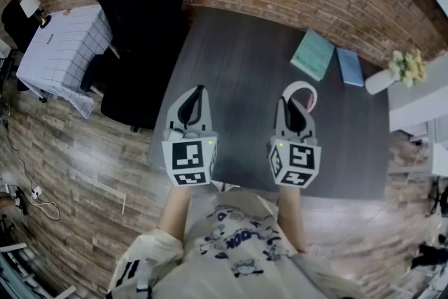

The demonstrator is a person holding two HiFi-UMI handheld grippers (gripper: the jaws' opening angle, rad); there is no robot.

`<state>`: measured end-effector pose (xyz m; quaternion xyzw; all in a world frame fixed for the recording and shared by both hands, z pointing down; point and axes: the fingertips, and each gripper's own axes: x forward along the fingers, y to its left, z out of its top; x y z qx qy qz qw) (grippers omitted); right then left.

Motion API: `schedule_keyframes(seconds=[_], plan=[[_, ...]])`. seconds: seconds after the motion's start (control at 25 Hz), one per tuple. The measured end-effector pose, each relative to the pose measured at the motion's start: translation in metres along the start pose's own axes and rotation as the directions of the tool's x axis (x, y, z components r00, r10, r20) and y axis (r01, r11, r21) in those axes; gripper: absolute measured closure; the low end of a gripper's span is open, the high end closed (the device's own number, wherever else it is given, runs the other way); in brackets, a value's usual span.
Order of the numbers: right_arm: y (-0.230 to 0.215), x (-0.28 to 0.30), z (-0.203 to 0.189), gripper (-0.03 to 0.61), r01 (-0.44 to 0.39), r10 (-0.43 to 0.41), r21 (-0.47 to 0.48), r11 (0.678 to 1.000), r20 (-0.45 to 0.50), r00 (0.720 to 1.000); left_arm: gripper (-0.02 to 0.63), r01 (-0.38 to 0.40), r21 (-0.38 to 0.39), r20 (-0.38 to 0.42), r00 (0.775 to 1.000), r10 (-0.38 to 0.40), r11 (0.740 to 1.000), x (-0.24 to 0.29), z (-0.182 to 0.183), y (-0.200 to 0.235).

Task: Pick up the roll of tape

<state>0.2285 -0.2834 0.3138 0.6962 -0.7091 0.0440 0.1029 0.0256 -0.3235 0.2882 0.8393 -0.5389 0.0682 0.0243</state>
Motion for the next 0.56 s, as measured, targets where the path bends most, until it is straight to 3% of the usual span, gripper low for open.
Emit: schedule_keyframes(seconds=[0.56], plan=[[-0.0021,-0.0002,0.0067,0.541,-0.009,0.01,-0.027,1.0,0.017,1.0,0.611,0.006,-0.001,0.0,1.0,-0.006,1.0,0.0029,0.0007,-0.0037]])
